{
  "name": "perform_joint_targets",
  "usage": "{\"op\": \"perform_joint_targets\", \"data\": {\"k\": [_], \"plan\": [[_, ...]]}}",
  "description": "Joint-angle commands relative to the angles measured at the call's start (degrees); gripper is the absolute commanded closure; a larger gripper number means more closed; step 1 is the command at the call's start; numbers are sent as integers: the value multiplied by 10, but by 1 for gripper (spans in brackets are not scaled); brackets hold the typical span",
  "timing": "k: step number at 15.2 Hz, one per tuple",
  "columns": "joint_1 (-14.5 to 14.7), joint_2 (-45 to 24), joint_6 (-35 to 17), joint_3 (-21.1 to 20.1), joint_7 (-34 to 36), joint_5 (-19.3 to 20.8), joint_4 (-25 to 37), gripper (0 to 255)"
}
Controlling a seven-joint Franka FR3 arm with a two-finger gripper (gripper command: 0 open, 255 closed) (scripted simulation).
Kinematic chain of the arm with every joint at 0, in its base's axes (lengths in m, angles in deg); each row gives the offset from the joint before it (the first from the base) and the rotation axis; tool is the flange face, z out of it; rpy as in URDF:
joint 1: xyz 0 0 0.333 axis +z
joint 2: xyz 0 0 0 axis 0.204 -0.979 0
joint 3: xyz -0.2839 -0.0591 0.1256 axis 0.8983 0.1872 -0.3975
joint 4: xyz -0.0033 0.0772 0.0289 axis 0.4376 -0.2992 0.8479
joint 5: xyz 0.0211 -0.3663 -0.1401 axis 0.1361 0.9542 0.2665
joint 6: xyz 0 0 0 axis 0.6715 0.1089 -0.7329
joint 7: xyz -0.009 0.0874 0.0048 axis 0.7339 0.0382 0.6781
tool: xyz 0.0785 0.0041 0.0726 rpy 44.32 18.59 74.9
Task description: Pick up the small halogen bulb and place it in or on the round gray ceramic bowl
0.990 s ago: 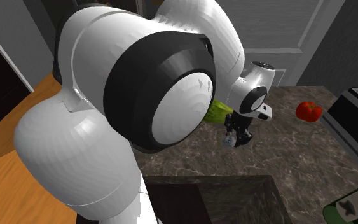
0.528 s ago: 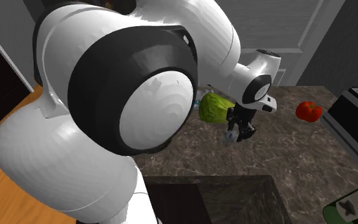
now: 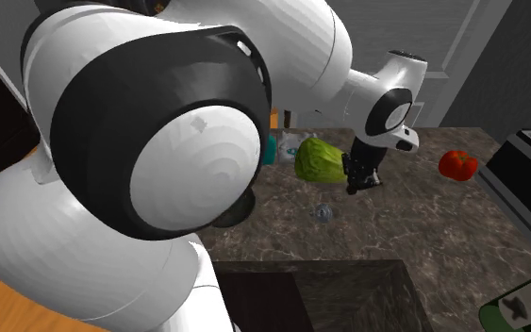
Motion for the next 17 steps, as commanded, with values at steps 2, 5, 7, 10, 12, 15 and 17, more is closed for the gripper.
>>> {"op": "perform_joint_targets", "data": {"k": [2,5,7,10,12,15,17], "plan": [[0,12,24,1,-2,-3,13,255],[-1,-4,23,6,-10,-22,7,0],[-4,-27,37,14,-26,-61,1,0],[-8,-61,58,22,-48,-120,-9,0],[-10,-73,67,24,-55,-141,-14,0],[-7,-78,43,21,-57,-145,-32,0],[-5,-82,27,19,-58,-147,-43,0]]}}
